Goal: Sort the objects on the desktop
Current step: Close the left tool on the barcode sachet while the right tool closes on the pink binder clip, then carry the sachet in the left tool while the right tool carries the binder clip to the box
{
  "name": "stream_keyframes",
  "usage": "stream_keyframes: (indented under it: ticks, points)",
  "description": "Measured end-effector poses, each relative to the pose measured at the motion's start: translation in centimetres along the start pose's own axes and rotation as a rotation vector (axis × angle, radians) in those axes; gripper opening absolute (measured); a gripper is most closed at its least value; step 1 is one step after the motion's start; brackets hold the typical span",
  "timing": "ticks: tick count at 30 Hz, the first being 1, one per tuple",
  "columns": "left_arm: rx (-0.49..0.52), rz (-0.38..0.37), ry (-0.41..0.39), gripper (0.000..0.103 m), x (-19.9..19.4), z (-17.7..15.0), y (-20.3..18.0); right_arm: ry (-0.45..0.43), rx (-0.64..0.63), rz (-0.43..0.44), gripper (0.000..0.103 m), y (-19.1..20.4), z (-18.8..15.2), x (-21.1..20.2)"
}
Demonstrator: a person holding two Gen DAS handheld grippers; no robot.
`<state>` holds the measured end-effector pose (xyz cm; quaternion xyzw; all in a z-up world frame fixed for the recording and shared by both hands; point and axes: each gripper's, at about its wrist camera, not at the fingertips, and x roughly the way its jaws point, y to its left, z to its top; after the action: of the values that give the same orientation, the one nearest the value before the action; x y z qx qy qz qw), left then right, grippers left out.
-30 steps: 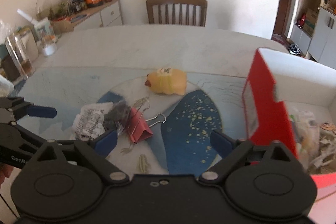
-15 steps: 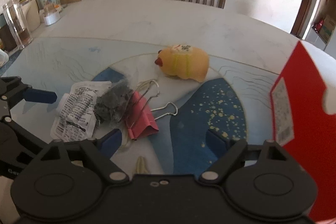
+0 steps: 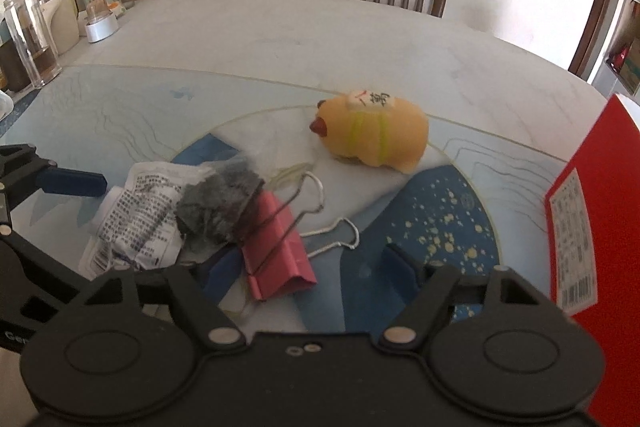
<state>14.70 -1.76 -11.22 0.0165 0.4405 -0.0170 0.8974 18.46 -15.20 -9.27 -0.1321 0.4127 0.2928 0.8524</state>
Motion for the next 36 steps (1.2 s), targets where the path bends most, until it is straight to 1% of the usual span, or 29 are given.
stream_keyframes:
  ticks: [2, 3, 6, 8, 9, 10, 11, 12, 15, 20, 21, 22, 24, 26, 36]
  points:
    - [0.008, -0.006, -0.007, 0.094, -0.1, 0.1, -0.1, -0.012, -0.004, 0.003, 0.070, 0.1, 0.0, 0.0]
    - [0.013, -0.010, -0.010, 0.090, -0.1, 0.1, -0.1, -0.016, -0.008, 0.005, 0.069, 0.2, 0.0, 0.0]
    - [0.036, -0.027, -0.021, 0.080, -0.3, 0.2, -0.5, -0.025, -0.014, 0.011, 0.059, 0.5, 0.0, -0.1]
    - [0.043, -0.033, -0.023, 0.076, -0.4, 0.2, -0.6, -0.030, -0.023, 0.018, 0.050, 0.8, 0.1, -0.1]
    - [0.046, -0.036, -0.025, 0.072, -0.4, 0.2, -0.7, -0.031, -0.028, 0.019, 0.047, 0.9, 0.1, -0.2]
    - [0.050, -0.041, -0.029, 0.065, -0.5, 0.2, -0.7, -0.032, -0.027, 0.022, 0.041, 0.9, 0.1, -0.3]
    - [0.055, -0.046, -0.030, 0.062, -0.6, 0.3, -0.7, -0.031, -0.028, 0.020, 0.040, 1.0, 0.1, -0.3]
    - [0.061, -0.050, -0.031, 0.056, -0.7, 0.3, -0.8, -0.028, -0.025, 0.018, 0.039, 1.0, 0.1, -0.3]
    - [0.057, -0.056, -0.029, 0.052, -0.8, 0.3, -0.7, -0.026, -0.025, 0.012, 0.039, 1.0, 0.1, -0.5]
    - [0.010, -0.078, -0.025, 0.043, -1.1, 0.5, 0.1, -0.024, -0.030, 0.004, 0.036, 1.0, -0.4, -1.1]
    - [0.011, -0.079, -0.028, 0.039, -1.2, 0.5, 0.1, -0.024, -0.029, 0.001, 0.036, 1.0, -0.4, -1.2]
    - [0.013, -0.079, -0.035, 0.032, -1.4, 0.5, 0.1, -0.023, -0.027, -0.002, 0.036, 0.9, -0.6, -1.4]
    - [0.010, -0.085, -0.042, 0.027, -1.7, 0.6, 0.2, -0.021, -0.017, -0.012, 0.034, 0.9, -0.8, -1.7]
    - [0.006, -0.099, -0.037, 0.026, -1.9, 0.6, 0.3, -0.020, -0.001, -0.010, 0.033, 0.6, -1.0, -2.2]
    - [-0.022, -0.123, -0.027, 0.023, -3.6, -0.5, 1.0, -0.032, 0.064, -0.032, 0.030, 0.1, -2.5, -5.1]
